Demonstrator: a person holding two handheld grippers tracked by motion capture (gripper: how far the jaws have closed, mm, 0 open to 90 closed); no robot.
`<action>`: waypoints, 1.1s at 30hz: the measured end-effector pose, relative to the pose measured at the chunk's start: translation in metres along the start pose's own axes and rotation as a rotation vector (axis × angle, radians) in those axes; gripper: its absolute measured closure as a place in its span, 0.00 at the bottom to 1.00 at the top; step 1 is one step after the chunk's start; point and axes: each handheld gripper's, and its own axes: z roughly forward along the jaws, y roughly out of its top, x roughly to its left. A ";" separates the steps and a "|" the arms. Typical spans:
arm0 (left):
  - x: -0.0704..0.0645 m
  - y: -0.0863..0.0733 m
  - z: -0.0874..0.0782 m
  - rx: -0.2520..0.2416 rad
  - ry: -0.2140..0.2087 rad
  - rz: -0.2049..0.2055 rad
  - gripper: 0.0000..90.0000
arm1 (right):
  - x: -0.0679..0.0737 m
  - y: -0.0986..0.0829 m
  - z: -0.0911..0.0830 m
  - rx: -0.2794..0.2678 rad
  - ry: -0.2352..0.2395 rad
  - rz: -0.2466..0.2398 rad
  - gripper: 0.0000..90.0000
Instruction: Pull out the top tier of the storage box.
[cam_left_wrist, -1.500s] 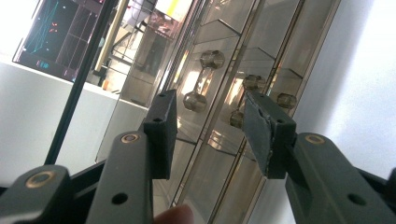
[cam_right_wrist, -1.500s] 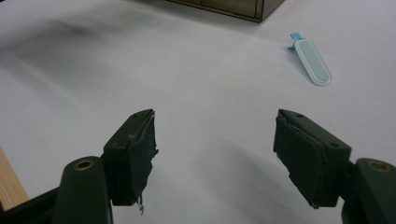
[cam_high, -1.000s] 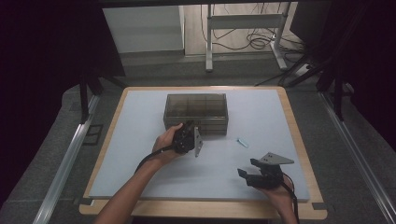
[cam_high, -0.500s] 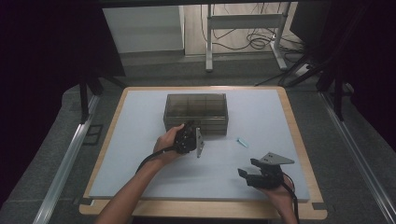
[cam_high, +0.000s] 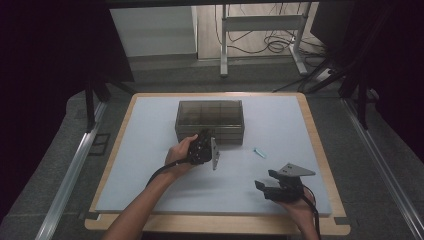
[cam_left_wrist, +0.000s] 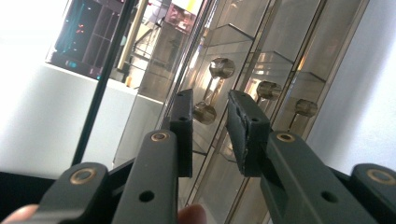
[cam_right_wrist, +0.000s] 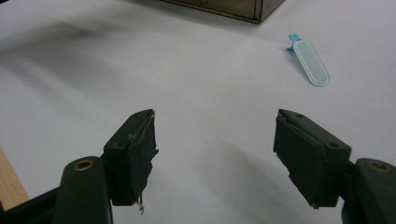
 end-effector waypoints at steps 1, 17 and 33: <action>-0.001 0.000 0.000 0.001 0.008 0.006 0.82 | 0.000 0.000 0.000 0.000 0.000 0.000 0.32; -0.009 0.001 0.001 0.000 0.079 0.044 0.87 | 0.000 0.000 0.000 0.001 -0.003 -0.001 0.32; -0.014 0.002 0.001 0.012 0.119 0.082 0.90 | 0.000 0.000 0.000 0.000 -0.003 0.000 0.32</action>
